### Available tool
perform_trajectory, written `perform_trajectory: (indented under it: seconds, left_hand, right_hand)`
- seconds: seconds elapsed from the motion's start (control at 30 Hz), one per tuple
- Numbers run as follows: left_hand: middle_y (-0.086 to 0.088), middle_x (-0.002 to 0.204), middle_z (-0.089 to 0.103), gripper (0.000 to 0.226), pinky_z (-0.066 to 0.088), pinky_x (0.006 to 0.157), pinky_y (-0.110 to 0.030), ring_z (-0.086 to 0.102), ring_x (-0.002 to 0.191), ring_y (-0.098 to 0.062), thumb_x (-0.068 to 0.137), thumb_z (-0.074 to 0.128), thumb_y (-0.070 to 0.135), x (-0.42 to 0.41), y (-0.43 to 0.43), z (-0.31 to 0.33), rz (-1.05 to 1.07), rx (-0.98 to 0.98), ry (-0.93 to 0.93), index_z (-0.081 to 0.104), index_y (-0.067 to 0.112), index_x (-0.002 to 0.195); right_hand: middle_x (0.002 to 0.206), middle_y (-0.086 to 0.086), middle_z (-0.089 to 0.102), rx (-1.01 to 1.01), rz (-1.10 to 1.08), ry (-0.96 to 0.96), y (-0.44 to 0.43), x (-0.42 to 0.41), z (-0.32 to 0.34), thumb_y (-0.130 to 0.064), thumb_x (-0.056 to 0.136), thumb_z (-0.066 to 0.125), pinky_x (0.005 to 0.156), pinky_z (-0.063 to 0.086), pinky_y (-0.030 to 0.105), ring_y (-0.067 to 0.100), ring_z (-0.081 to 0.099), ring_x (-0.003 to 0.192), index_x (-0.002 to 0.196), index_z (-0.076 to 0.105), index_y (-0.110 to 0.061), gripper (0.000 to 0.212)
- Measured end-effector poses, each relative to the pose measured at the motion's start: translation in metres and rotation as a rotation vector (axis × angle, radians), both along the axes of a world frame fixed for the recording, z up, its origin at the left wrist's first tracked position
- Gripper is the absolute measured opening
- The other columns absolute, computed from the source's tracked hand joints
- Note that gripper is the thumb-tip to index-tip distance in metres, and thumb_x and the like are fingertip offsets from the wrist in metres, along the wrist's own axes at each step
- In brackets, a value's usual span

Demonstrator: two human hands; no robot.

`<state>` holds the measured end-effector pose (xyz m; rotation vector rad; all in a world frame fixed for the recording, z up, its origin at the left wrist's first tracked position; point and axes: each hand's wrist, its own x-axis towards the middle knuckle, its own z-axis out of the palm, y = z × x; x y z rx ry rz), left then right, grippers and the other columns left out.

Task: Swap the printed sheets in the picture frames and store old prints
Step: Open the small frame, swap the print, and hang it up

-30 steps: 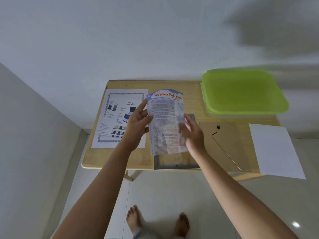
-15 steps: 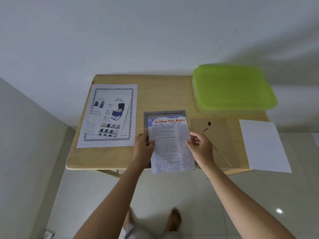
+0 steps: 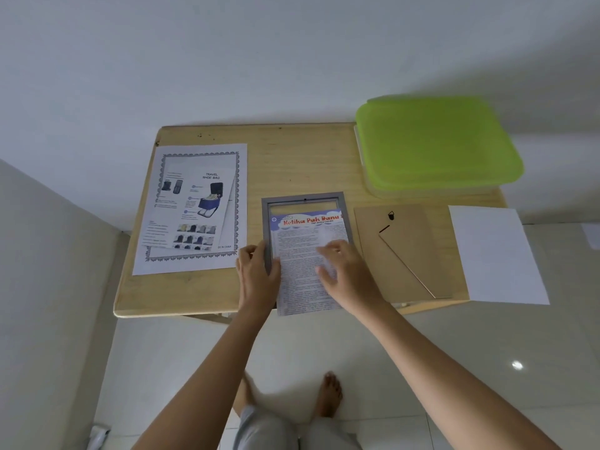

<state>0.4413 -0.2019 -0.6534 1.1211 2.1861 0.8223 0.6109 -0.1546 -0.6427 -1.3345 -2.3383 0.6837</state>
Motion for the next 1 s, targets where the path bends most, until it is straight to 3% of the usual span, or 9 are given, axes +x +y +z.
perform_trajectory:
  seconds: [0.13,0.3,0.63,0.87,1.0]
  left_hand:
    - [-0.01,0.126,0.038,0.051,0.034,0.099,-0.028,0.038,0.118,-0.021,0.092,0.053,0.02,0.0,-0.01,-0.004,-0.049,-0.001,-0.015,0.037,0.006,0.138]
    - [-0.01,0.126,0.039,0.051,0.038,0.103,-0.032,0.041,0.118,-0.022,0.092,0.053,0.016,-0.003,-0.012,-0.002,-0.06,0.008,-0.028,0.036,0.005,0.139]
    - [-0.01,0.126,0.04,0.05,0.032,0.098,-0.023,0.041,0.118,-0.021,0.092,0.052,0.014,-0.005,-0.013,-0.003,-0.078,0.024,-0.012,0.036,0.006,0.139]
    - [-0.011,0.126,0.041,0.049,0.033,0.099,-0.028,0.037,0.117,-0.022,0.093,0.051,0.016,-0.005,-0.016,-0.004,-0.112,0.016,0.086,0.037,0.006,0.139]
    - [-0.009,0.128,0.043,0.046,0.037,0.098,-0.031,0.036,0.119,-0.022,0.093,0.05,0.02,-0.007,-0.02,-0.004,-0.152,0.007,0.156,0.04,0.008,0.136]
  right_hand:
    - [0.125,0.012,0.057,0.047,0.111,-0.145,-0.008,-0.015,-0.013,-0.027,0.083,0.066,0.09,0.05,0.042,0.029,0.052,0.118,0.118,0.06,-0.013,0.039]
    - [0.128,0.013,0.055,0.034,0.054,-0.167,0.0,-0.023,-0.014,-0.028,0.082,0.066,0.094,0.044,0.045,0.032,0.05,0.121,0.12,0.059,-0.013,0.041]
    - [0.138,0.01,0.044,-0.045,0.016,-0.189,0.011,-0.033,-0.008,-0.033,0.086,0.06,0.102,0.036,0.043,0.027,0.036,0.13,0.127,0.052,-0.015,0.046]
    - [0.145,0.004,0.035,-0.061,0.016,-0.262,0.016,-0.029,-0.009,-0.04,0.089,0.053,0.106,0.031,0.035,0.021,0.028,0.135,0.136,0.042,-0.021,0.051]
    - [0.142,0.005,0.039,-0.092,-0.027,-0.121,0.019,-0.015,0.003,-0.029,0.091,0.053,0.098,0.043,0.034,0.019,0.037,0.13,0.135,0.044,-0.016,0.046]
